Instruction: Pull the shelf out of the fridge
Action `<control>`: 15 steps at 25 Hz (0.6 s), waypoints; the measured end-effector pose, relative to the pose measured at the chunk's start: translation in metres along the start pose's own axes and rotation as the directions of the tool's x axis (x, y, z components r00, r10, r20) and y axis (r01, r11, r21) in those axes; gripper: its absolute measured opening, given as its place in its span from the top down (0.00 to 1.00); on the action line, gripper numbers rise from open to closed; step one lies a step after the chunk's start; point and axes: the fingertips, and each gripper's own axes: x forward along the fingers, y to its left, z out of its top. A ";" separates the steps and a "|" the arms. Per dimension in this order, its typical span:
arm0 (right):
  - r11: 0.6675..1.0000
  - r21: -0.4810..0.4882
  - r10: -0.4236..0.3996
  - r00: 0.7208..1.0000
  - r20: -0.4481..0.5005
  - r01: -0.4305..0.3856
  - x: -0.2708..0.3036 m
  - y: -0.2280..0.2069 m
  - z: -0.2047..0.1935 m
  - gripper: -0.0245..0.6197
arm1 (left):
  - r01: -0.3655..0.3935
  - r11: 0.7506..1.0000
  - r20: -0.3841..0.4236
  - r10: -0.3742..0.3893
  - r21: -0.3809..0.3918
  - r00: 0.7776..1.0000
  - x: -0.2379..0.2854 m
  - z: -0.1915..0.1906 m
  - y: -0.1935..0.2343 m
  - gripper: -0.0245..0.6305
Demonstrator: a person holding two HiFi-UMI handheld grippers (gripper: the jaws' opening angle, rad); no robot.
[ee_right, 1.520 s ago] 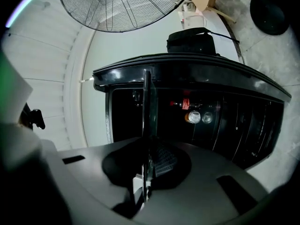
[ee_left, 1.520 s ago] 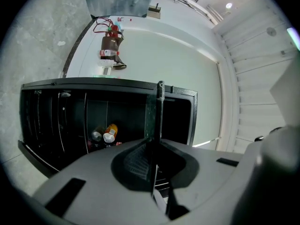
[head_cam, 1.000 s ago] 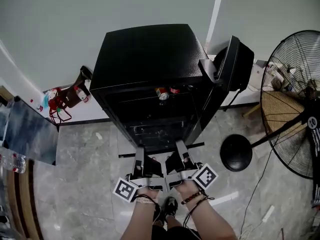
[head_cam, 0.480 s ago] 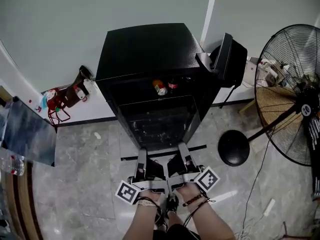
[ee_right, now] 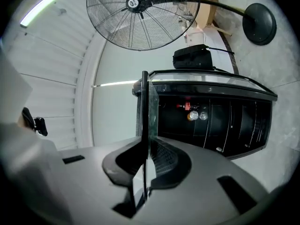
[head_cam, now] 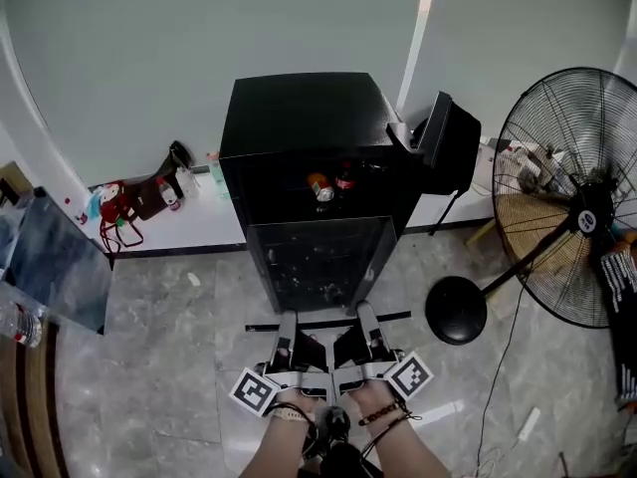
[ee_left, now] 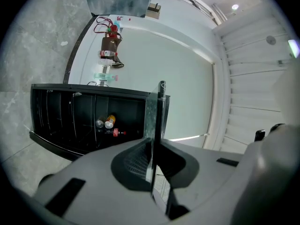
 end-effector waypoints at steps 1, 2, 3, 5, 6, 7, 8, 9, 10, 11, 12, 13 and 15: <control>1.000 0.003 0.000 1.000 0.000 0.000 -0.004 0.002 -0.001 0.91 | 0.002 1.000 0.002 -0.002 -0.003 1.000 -0.004 -0.001 -0.002 0.93; 1.000 0.005 -0.002 1.000 -0.001 0.002 -0.009 0.002 -0.002 0.91 | 0.004 1.000 0.004 -0.004 -0.004 1.000 -0.009 -0.003 -0.004 0.93; 1.000 0.004 -0.004 1.000 -0.003 0.004 -0.012 0.003 -0.002 0.91 | 0.006 1.000 0.007 -0.006 -0.004 1.000 -0.012 -0.004 -0.005 0.93; 1.000 -0.003 0.001 1.000 -0.009 -0.001 -0.015 0.004 -0.001 0.91 | 0.015 1.000 0.012 -0.015 -0.002 1.000 -0.014 -0.005 -0.006 0.93; 1.000 -0.004 0.004 1.000 -0.010 -0.004 -0.015 0.005 0.000 0.91 | 0.018 1.000 0.013 -0.018 -0.001 1.000 -0.015 -0.006 -0.007 0.93; 1.000 -0.006 0.006 1.000 -0.014 -0.006 -0.016 0.006 0.000 0.91 | 0.023 1.000 0.015 -0.023 -0.001 1.000 -0.016 -0.007 -0.008 0.93; 1.000 -0.008 0.009 1.000 -0.019 -0.009 -0.017 0.008 0.000 0.91 | 0.028 1.000 0.020 -0.028 -0.002 0.999 -0.018 -0.008 -0.009 0.93; 1.000 -0.009 0.014 1.000 -0.024 -0.014 -0.017 0.011 0.000 0.91 | 0.030 1.000 0.025 -0.030 -0.006 0.999 -0.019 -0.009 -0.009 0.93; 1.000 -0.009 0.018 0.999 -0.026 -0.019 -0.018 0.012 0.000 0.91 | 0.029 1.000 0.028 -0.029 -0.008 0.999 -0.022 -0.010 -0.008 0.93; 1.000 -0.009 0.023 0.999 -0.028 -0.023 -0.019 0.013 0.000 0.91 | 0.028 1.000 0.029 -0.028 -0.007 0.999 -0.024 -0.010 -0.007 0.93; 1.000 -0.006 0.026 0.999 -0.027 -0.026 -0.019 0.013 0.000 0.91 | 0.029 1.000 0.030 -0.028 -0.005 0.999 -0.025 -0.011 -0.008 0.93; 1.000 -0.004 0.026 0.999 -0.028 -0.026 -0.019 0.012 0.000 0.91 | 0.031 1.000 0.032 -0.031 -0.004 0.999 -0.025 -0.011 -0.009 0.93; 1.000 -0.007 0.028 0.999 -0.034 -0.028 -0.020 0.011 0.002 0.91 | 0.038 0.999 0.037 -0.038 -0.010 0.999 -0.023 -0.013 -0.010 0.93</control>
